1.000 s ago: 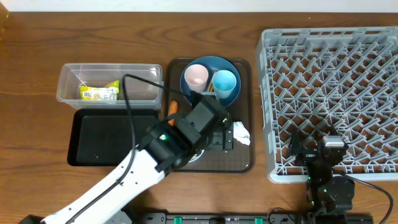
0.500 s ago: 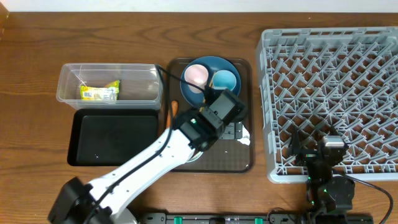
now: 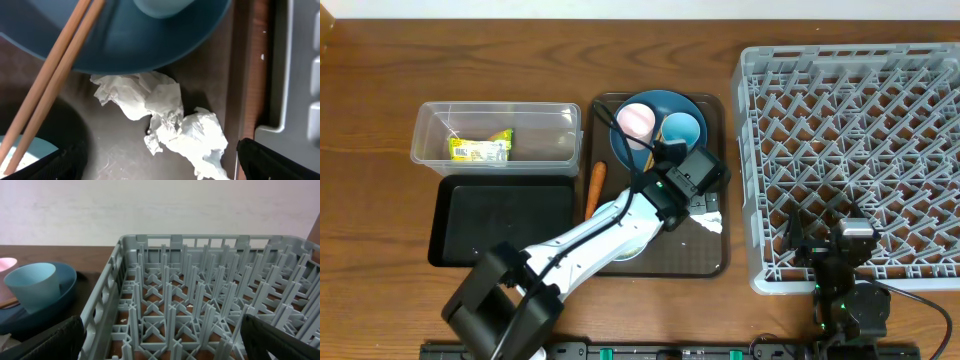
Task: Sort waste into correct bins and load items into the dishwasher rack
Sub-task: 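Move the left gripper back to the crumpled white tissue, then close the left gripper on part of the tissue and lift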
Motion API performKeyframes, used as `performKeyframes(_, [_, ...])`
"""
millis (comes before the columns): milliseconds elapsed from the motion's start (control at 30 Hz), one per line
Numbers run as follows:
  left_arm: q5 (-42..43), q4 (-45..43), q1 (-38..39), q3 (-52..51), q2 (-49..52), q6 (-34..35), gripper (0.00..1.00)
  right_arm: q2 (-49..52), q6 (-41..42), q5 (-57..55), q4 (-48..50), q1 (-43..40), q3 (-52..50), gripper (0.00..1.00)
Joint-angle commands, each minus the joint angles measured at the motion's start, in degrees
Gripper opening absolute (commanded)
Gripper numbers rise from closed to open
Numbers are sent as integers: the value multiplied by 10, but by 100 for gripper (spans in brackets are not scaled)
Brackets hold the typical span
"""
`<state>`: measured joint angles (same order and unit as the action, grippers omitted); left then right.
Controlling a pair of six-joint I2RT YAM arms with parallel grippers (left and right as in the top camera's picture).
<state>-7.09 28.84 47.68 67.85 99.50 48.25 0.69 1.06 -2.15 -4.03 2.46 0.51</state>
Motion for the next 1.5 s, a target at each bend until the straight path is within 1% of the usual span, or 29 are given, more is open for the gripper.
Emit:
performKeyframes(0, [-20,-14,0,2,10,18,93,-4,2,-2,-1,5,-2,99])
performKeyframes(33, [-20,-20,2,2,14,21,83,-4,2,-2,-1,5,-2,99])
performKeyframes(67, [-20,-24,3,2,17,28,78,-4,2,-2,-1,5,-2,99])
performKeyframes(100, [-20,-26,3,2,20,36,77,-4,2,-2,-1,5,-2,99])
performKeyframes(200, [-20,-31,3,2,32,46,67,-4,2,-2,-1,5,-2,99])
performKeyframes(267, [-20,-35,3,2,41,46,65,-4,2,-2,-1,5,-2,99])
performKeyframes(300, [-20,-35,3,1,46,51,63,-4,2,-2,-1,5,-2,99])
performKeyframes(467, [-31,-38,3,1,66,94,62,-4,2,-2,-1,5,-2,99])
performKeyframes(567, [-33,-47,3,1,78,96,63,-4,2,-2,-1,5,-2,99])
performKeyframes(667, [-47,-52,3,1,92,115,63,-4,2,-2,-1,5,-2,99])
performKeyframes(867, [-65,-69,2,1,118,117,62,-4,2,-2,-1,5,-2,99])
performKeyframes(967, [-67,-69,2,1,120,116,57,-4,2,-2,-1,5,-2,99])
performKeyframes(1000, [-67,-70,2,1,120,117,54,-4,2,-2,-1,5,-2,99])
performKeyframes(1067, [-67,-71,2,2,120,116,44,-4,2,-2,-1,5,-2,99])
performKeyframes(1133, [-67,-71,2,2,119,116,33,-4,2,-2,-1,5,-2,99])
performKeyframes(1200, [-67,-66,1,2,117,116,26,-4,2,-2,-1,5,-2,99])
performKeyframes(1267, [-68,-61,1,2,113,116,24,-4,2,-2,-1,5,-2,99])
performKeyframes(1467, [-70,-53,1,2,88,113,23,-4,2,-2,-1,5,-2,99])
